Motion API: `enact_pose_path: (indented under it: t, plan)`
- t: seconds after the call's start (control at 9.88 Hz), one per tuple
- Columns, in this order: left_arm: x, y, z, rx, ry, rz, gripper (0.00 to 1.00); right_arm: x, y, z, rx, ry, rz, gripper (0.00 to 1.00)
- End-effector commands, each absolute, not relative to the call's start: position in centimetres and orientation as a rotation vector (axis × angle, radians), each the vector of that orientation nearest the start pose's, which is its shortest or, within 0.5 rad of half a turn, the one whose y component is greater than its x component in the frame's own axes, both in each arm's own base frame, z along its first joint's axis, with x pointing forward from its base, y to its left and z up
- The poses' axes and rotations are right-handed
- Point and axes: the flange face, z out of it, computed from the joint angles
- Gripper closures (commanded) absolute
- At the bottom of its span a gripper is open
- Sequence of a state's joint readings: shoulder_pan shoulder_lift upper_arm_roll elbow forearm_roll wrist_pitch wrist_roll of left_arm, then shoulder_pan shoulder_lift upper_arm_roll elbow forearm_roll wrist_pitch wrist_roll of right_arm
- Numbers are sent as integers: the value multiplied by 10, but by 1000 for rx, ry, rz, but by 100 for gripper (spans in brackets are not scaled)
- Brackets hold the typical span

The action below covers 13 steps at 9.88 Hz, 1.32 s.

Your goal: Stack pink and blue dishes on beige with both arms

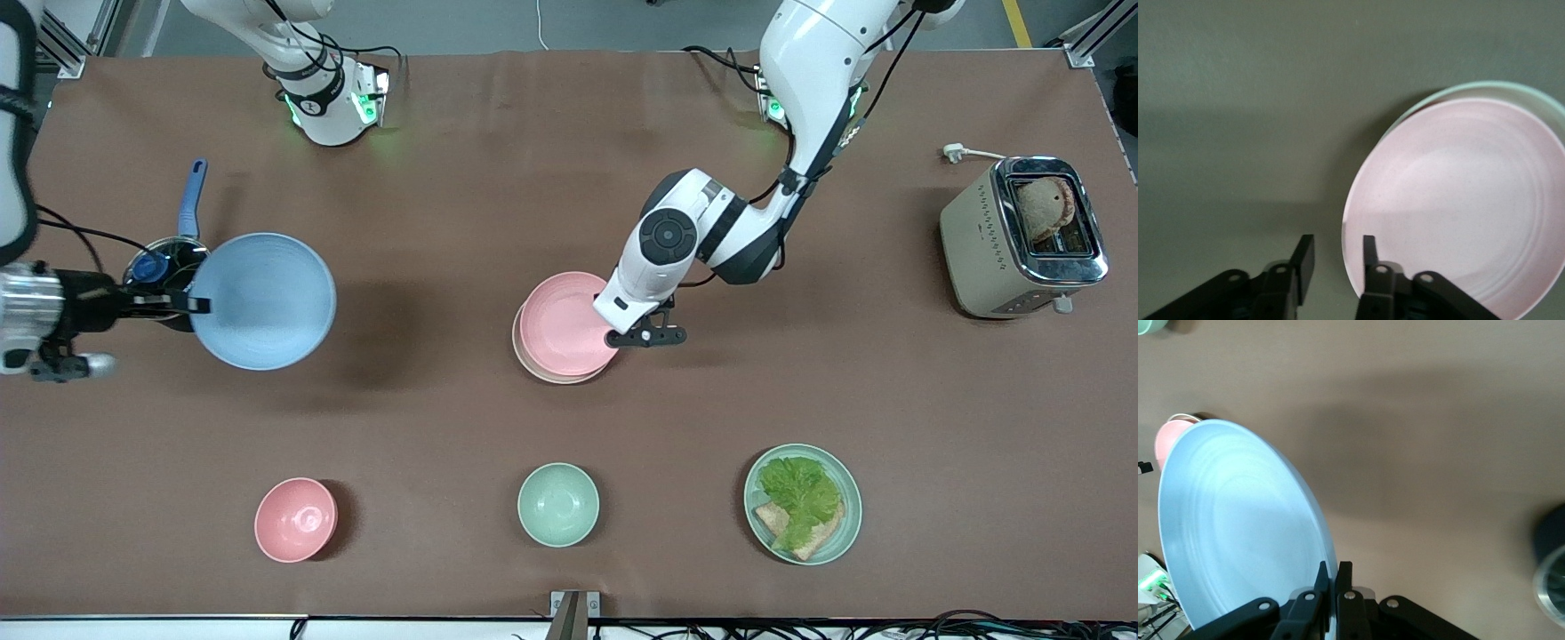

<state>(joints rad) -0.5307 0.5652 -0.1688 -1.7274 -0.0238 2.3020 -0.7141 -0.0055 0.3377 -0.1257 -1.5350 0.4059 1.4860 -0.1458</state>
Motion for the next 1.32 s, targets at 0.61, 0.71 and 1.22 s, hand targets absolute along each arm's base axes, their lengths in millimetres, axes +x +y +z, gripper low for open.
enact_pose_path:
  t: [0.61,0.71,1.22]
  plan:
    - [633,-201,550,-3106,-149,-190,0,554,290,349,-2702,418,260,100]
    - [628,-167,575,-3097,-53,-191,0,540,311,330,-2687,436,222,100]
    - [566,-81,644,-3101,35,-27,0,504,355,259,-2681,403,182,99]
